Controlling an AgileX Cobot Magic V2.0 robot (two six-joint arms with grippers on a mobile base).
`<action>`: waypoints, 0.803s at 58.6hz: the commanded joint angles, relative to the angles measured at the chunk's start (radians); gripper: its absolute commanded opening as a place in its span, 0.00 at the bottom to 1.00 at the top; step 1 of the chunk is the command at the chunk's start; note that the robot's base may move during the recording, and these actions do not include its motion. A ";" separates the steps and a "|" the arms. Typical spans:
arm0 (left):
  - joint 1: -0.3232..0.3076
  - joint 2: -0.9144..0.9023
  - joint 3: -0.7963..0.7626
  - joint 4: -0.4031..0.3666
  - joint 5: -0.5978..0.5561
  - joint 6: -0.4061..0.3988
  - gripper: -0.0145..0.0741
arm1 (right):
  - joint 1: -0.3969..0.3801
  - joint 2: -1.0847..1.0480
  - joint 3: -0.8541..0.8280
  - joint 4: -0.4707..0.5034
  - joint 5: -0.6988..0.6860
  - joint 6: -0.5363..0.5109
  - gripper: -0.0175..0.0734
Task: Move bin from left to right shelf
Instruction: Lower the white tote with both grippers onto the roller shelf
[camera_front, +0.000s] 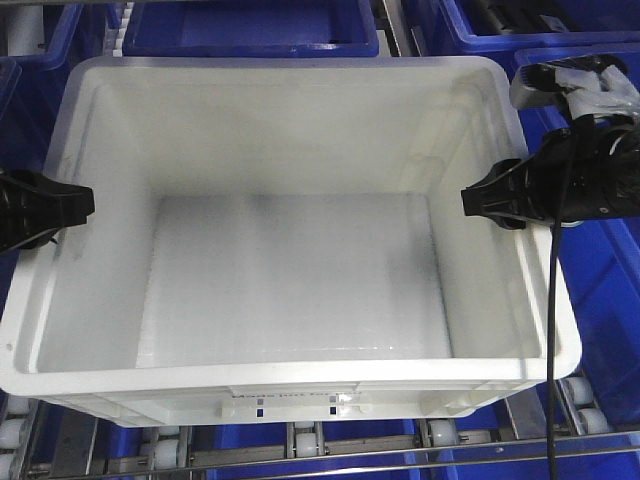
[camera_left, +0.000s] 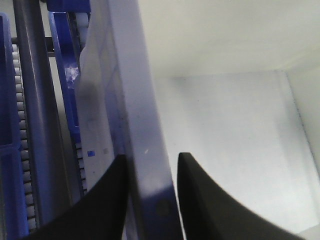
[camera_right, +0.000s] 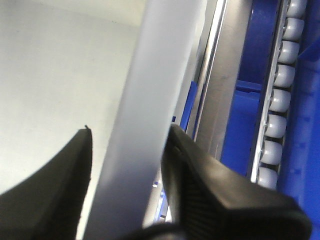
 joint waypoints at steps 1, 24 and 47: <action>-0.016 -0.014 -0.041 -0.081 -0.061 0.032 0.16 | 0.007 -0.028 -0.044 0.061 -0.153 -0.017 0.19; -0.015 0.043 -0.041 -0.083 -0.053 0.029 0.16 | 0.007 0.007 -0.044 0.062 -0.164 -0.024 0.19; -0.015 0.043 -0.041 -0.082 -0.062 0.029 0.16 | 0.007 0.059 -0.044 0.062 -0.208 -0.035 0.19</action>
